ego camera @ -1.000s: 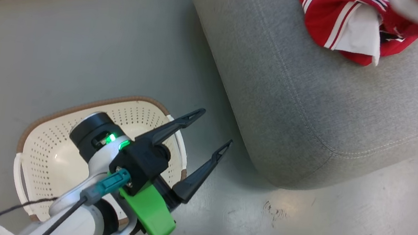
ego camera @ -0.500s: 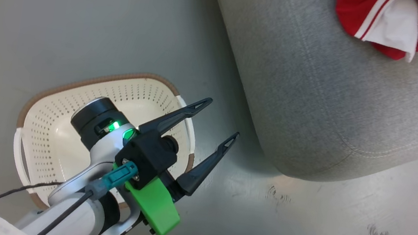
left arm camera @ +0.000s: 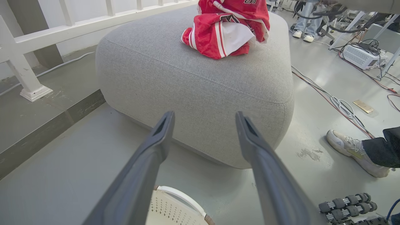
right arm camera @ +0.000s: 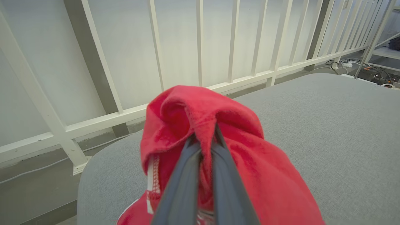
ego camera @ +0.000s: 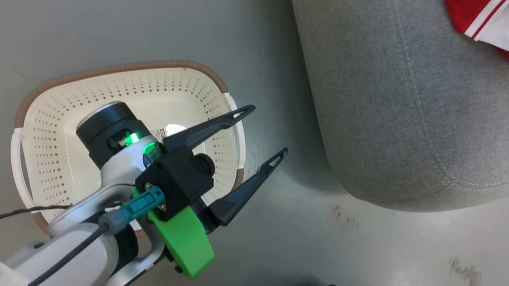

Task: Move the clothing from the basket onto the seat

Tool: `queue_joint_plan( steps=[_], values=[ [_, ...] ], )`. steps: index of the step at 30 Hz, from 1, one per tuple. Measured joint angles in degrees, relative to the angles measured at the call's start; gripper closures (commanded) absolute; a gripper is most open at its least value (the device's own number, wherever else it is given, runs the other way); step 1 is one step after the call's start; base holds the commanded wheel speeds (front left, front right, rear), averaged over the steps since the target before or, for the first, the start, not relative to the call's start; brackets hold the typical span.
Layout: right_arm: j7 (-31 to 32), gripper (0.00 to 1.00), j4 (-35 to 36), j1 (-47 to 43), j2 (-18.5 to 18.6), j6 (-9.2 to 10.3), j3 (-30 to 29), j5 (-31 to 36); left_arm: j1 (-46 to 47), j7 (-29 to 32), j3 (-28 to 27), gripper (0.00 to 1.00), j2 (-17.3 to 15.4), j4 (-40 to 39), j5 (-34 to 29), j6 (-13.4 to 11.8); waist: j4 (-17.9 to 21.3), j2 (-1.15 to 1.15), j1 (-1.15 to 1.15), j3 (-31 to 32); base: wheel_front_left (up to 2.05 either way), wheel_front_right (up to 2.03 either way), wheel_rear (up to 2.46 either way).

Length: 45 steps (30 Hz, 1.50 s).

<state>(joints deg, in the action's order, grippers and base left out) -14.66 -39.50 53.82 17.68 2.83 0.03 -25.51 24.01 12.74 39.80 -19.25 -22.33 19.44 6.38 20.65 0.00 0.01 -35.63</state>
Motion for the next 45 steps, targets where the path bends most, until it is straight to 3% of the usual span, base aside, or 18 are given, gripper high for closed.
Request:
queue_joint_plan(
  steps=[6,7,8,9,22,31,39,45],
  values=[
    [0.0,1.0,-2.0,0.0,-1.4,-0.8,-0.1,-0.3,0.6,0.1,-0.2,0.0,-0.2,0.4,0.0,0.0,0.3,0.0,0.0,-1.0,0.0,0.0,0.0],
    [0.0,0.65,-2.2,0.0,-1.4,-0.82,-0.1,-0.3,0.7,0.1,-0.2,0.0,-0.2,0.5,0.0,0.1,0.4,0.0,0.0,-1.0,0.0,0.0,0.0],
    [0.0,0.17,-2.3,0.0,-1.4,-1.0,-0.1,-0.3,0.7,0.1,-0.2,0.0,-0.2,0.6,0.0,0.1,0.5,0.0,0.0,-1.0,0.0,0.0,0.0],
    [0.0,0.0,-2.4,0.0,-1.4,-1.32,-0.1,-0.3,0.8,0.1,-0.2,0.0,-0.2,0.8,0.0,0.1,0.5,0.0,0.0,-1.0,0.0,0.0,0.0],
    [0.0,0.0,-2.2,0.7,-3.2,-3.64,2.0,3.0,1.0,-1.5,-0.4,0.0,-0.7,2.5,0.5,0.2,1.3,0.0,-0.01,0.8,0.0,0.0,0.0],
    [0.0,0.0,-0.1,-4.1,-3.7,-5.03,2.3,4.9,1.0,-3.5,-0.4,0.0,-0.3,3.7,1.1,0.2,1.4,0.0,0.0,3.1,0.0,0.0,0.0],
    [0.0,0.0,6.9,-9.2,-5.7,-6.43,2.6,6.5,0.8,-6.3,-1.8,0.0,0.3,6.0,1.3,-0.3,0.5,0.0,-0.01,6.0,0.0,0.0,0.0],
    [0.0,0.0,11.2,-14.5,-7.2,-7.06,2.8,7.5,-0.8,-9.0,-3.3,0.0,1.3,7.7,1.5,-2.1,-1.4,0.0,-0.01,8.3,0.0,0.0,0.0]
  ],
)
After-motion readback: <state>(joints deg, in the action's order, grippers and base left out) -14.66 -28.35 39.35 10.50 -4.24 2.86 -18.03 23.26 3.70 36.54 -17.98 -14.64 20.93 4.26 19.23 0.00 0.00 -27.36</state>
